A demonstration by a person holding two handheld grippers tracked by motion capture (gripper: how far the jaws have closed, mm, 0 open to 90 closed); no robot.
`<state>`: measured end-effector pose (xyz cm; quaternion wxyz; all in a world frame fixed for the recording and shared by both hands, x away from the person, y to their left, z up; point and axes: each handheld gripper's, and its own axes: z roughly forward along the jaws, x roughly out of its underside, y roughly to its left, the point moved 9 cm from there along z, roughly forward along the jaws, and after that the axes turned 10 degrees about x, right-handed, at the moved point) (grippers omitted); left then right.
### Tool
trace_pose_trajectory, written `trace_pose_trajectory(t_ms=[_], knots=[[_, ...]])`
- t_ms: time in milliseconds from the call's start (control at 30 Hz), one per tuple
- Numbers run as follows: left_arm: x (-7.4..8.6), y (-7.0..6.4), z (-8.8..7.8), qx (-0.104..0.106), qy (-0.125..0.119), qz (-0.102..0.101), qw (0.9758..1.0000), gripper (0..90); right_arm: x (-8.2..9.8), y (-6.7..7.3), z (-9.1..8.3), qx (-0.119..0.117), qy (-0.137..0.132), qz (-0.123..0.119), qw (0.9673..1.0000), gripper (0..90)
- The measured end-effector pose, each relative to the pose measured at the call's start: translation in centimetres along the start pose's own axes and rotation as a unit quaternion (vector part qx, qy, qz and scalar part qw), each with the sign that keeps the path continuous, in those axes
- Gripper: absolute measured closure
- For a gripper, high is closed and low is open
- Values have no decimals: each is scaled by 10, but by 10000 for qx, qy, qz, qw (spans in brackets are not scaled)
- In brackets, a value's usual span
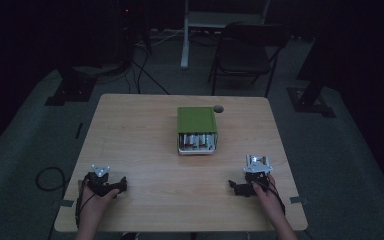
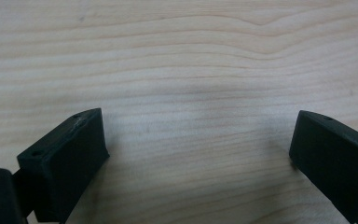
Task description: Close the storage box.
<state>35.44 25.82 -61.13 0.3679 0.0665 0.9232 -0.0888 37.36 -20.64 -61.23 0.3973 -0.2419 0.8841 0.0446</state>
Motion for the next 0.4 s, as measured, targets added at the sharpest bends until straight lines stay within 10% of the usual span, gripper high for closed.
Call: trace_pose_trajectory(t_ms=[400], knots=[[-1,0,1,-23,2,-27,10000,27,0,0,0,-2,3,-1,10000,117]])
